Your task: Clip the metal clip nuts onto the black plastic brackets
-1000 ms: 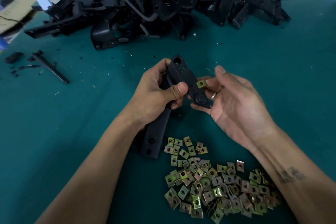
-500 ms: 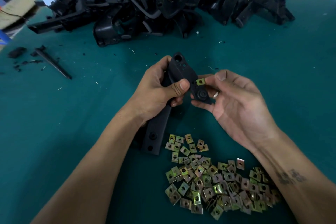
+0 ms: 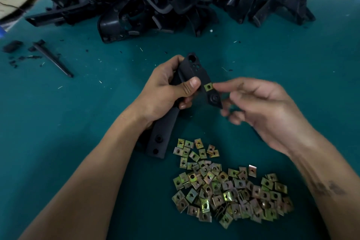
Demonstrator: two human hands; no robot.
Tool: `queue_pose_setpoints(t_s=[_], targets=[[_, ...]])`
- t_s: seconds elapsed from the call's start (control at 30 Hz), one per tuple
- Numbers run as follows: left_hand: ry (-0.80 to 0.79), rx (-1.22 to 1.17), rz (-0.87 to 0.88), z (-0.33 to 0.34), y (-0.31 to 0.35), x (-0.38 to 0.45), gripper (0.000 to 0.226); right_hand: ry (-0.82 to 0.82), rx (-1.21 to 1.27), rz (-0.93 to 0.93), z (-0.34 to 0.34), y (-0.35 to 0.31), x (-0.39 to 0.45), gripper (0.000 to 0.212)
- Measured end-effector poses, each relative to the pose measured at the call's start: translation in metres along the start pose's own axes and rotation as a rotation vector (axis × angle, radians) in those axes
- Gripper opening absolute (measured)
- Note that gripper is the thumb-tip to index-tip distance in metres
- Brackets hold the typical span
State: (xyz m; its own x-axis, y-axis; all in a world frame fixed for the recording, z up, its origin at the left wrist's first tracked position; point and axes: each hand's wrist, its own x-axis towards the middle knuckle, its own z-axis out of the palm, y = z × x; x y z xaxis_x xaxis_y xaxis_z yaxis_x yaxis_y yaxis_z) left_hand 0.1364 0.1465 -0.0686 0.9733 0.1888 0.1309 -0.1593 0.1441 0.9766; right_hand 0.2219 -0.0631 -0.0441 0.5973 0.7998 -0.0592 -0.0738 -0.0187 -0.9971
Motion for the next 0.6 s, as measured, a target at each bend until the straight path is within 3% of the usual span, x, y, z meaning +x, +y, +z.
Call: queue_pose_setpoints(t_s=[0.1,0.23,0.43,0.6], targets=[[-0.015,-0.039,-0.017,0.001,0.002,-0.001,0.017,-0.137,-0.521,0.085,-0.01,-0.008,-0.012,0.011],[-0.02,-0.064,-0.044,0.002,0.006,-0.003,0.016,-0.305,-0.869,0.163,0.004,-0.013,-0.019,0.031],[-0.024,-0.084,-0.072,0.005,0.009,-0.004,0.016,-0.296,-0.921,0.06,0.018,-0.01,-0.018,0.017],[-0.029,-0.104,-0.074,0.005,0.009,-0.004,0.014,-0.312,-0.613,0.059,0.003,-0.014,-0.015,0.013]])
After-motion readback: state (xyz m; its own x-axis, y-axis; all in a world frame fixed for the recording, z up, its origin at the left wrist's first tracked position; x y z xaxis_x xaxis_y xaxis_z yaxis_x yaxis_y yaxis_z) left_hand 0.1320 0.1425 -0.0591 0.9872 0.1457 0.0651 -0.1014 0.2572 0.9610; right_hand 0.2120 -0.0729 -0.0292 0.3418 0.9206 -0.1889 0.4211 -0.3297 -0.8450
